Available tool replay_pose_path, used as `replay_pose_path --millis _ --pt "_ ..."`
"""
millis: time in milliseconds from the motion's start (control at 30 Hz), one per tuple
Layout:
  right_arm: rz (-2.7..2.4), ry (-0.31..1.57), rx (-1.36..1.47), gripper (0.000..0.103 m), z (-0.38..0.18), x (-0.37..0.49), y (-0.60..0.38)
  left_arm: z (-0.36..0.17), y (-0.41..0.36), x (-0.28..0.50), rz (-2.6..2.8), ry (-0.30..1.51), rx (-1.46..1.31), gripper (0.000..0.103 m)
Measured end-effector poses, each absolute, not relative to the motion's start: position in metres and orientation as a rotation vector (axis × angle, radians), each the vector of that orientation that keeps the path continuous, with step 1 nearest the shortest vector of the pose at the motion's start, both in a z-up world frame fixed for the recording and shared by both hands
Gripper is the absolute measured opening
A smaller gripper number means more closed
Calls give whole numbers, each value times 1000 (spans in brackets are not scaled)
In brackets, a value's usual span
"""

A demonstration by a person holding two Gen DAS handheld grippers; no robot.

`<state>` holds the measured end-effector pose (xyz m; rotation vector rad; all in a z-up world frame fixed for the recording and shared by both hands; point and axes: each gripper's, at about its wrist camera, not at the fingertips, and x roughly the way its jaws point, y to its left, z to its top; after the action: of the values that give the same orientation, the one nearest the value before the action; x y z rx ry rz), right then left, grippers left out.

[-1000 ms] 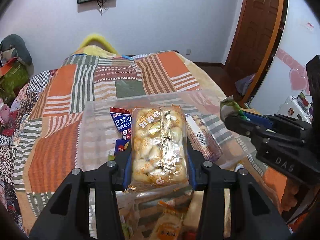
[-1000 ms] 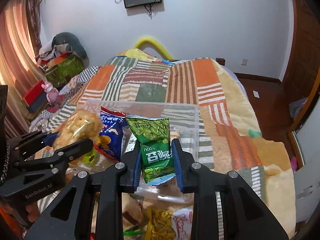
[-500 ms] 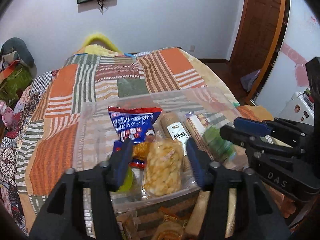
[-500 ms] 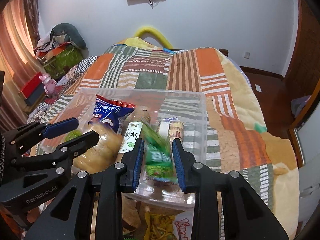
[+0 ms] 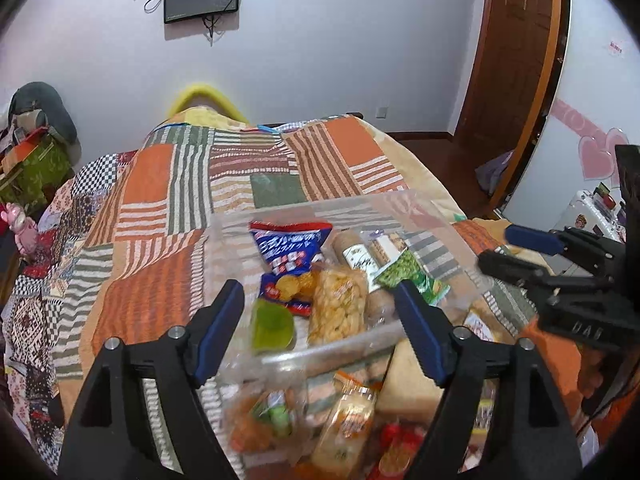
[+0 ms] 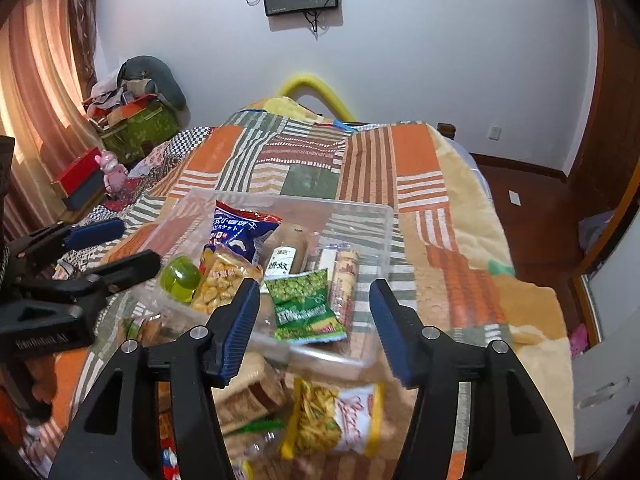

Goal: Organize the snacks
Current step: 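Place the bread-roll bag and green pea bag into the box, open both tools, then grasp the fried-snack bag with the left tool while the right tool grasps a white snack bag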

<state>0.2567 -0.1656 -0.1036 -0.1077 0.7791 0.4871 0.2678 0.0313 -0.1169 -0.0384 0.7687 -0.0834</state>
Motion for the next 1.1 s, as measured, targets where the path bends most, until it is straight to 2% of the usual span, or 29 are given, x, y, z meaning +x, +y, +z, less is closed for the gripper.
replay_pose_path --millis 200,400,700,900,1100 --pt "464 796 -103 61 -108 249 -182 -125 52 245 -49 799 -31 82" --pt "422 841 -106 70 -125 242 -197 -151 73 230 -26 864 -65 82" --pt "411 959 -94 71 -162 239 -208 -182 88 221 -18 925 -103 82" --pt "454 976 -54 71 -166 236 -198 -196 82 223 -43 955 -103 83" --pt "445 984 -130 72 -175 242 -179 -211 73 231 -52 988 -99 83"
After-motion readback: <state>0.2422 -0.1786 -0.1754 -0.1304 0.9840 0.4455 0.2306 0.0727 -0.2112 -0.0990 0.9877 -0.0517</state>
